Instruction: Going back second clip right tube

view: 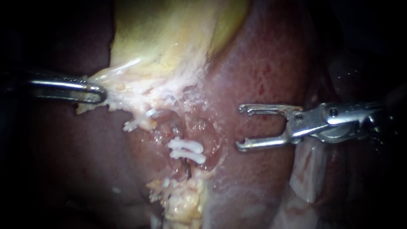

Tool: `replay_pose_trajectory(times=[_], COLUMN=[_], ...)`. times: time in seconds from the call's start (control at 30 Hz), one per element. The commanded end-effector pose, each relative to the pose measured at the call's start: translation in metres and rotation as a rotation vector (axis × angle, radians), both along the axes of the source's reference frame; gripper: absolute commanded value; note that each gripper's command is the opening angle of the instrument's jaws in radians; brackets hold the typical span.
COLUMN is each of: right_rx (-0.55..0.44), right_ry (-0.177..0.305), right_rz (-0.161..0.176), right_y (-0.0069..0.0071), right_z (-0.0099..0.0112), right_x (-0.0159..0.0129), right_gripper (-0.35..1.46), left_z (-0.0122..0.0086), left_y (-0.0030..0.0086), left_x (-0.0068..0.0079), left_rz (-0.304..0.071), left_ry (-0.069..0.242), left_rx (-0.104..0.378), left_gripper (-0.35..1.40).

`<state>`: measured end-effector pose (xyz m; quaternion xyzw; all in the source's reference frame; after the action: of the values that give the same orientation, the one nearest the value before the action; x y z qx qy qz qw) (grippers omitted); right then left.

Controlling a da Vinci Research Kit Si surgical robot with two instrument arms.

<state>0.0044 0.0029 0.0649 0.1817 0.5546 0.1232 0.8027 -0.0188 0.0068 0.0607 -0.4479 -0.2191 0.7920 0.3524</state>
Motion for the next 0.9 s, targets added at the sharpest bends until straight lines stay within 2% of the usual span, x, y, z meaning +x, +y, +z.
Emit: replay_pose_trajectory(times=[0.03, 0.23, 0.57, 0.9], right_rx=[-0.001, -0.007, -0.004, -0.020], right_ry=[0.000, 0.002, 0.006, 0.011], right_rz=[-0.001, -0.004, -0.012, -0.020], right_y=[0.0000, -0.0002, -0.0003, -0.0004], right_z=[-0.0001, -0.0001, -0.0001, -0.0002], right_x=[0.0000, 0.0000, -0.0001, -0.0001], right_gripper=[0.50, 0.50, 0.50, 0.50], left_z=[0.0001, 0.0013, 0.0052, 0.0055], left_y=[0.0000, -0.0003, -0.0007, -0.0008], left_x=[-0.0001, -0.0009, -0.0038, -0.0041], left_rz=[-0.002, -0.005, 0.001, 0.005], left_ry=[0.001, 0.005, 0.001, -0.001], left_rx=[0.001, -0.005, -0.012, -0.010], left_gripper=[-0.35, -0.35, -0.35, -0.35])
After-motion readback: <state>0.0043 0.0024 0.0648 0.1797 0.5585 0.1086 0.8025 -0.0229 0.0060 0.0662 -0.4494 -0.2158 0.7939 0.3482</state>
